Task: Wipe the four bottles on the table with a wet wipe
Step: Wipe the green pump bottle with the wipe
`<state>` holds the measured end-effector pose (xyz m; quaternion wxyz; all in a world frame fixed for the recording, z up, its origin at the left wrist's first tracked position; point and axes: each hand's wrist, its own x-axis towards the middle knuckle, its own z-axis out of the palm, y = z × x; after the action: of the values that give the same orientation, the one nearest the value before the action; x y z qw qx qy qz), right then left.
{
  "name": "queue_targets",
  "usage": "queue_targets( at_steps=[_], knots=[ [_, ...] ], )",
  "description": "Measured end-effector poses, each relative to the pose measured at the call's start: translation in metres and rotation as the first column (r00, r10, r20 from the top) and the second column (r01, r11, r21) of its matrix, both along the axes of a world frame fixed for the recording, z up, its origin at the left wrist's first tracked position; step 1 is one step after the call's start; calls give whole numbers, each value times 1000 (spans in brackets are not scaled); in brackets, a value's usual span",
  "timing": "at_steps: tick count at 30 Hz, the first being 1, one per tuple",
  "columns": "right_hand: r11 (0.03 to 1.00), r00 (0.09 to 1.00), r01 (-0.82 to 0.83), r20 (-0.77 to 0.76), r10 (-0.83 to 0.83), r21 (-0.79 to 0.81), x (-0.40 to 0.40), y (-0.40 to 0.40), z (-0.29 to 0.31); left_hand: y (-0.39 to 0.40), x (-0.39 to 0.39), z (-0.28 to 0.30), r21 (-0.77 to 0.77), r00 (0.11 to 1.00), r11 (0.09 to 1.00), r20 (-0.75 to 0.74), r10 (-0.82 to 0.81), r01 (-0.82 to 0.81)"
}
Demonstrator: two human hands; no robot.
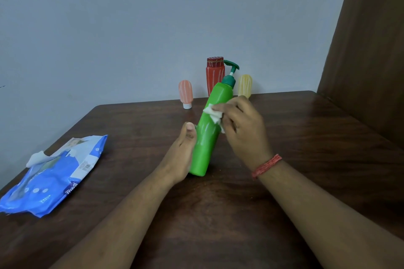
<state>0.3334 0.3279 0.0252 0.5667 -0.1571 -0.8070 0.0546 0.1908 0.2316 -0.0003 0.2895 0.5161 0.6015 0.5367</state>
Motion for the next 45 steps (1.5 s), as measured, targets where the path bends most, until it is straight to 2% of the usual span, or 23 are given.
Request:
queue_targets(
  at_steps=[2,5,9,13,16,18,20,22,27,29,33,37,42,45],
  knots=[
    [1000,1000,-10,10,11,-16,0,-3,-2,0,0,0,10,999,1000,33,-7,6],
    [995,987,-91,140,85,39,-2,-9,-4,0,-2,1,13,987,1000,159,-30,28],
    [999,1000,3,8,-2,-39,-3,-3,-4,0,-1,-1,28,970,999,239,-39,33],
    [996,988,-82,135,78,28,-3,-9,-6,1,-1,-3,21,952,1000,304,-10,3],
    [1000,998,-2,66,3,-18,-4,-4,-5,3,-3,-6,19,961,1000,275,-26,21],
    [999,997,-28,68,31,-37,-4,-6,-7,4,-2,-7,27,960,999,279,-29,22],
    [992,976,-127,179,128,-17,-4,-12,-10,5,-2,-8,31,940,1000,341,-12,1],
    [987,950,-162,270,156,1,-5,-14,-11,6,-2,-8,27,927,1000,375,-6,-5],
    [998,998,43,38,-41,-47,-7,-2,-6,14,-3,-11,25,961,999,276,21,-29],
    [999,997,24,77,-20,-43,-5,-5,-7,16,-3,-12,18,965,999,262,29,-35],
    [990,951,-139,280,129,16,-4,-13,-10,14,-6,-13,17,941,999,336,40,-49],
    [998,984,-50,170,56,-38,-7,-10,-10,14,-4,-10,19,939,998,339,56,-66],
    [972,908,-234,351,230,-31,-4,-15,-12,17,-7,-11,51,914,996,403,46,-72],
    [987,944,-158,288,163,-41,-8,-13,-14,17,-8,-10,53,897,996,440,43,-74]
  ],
)
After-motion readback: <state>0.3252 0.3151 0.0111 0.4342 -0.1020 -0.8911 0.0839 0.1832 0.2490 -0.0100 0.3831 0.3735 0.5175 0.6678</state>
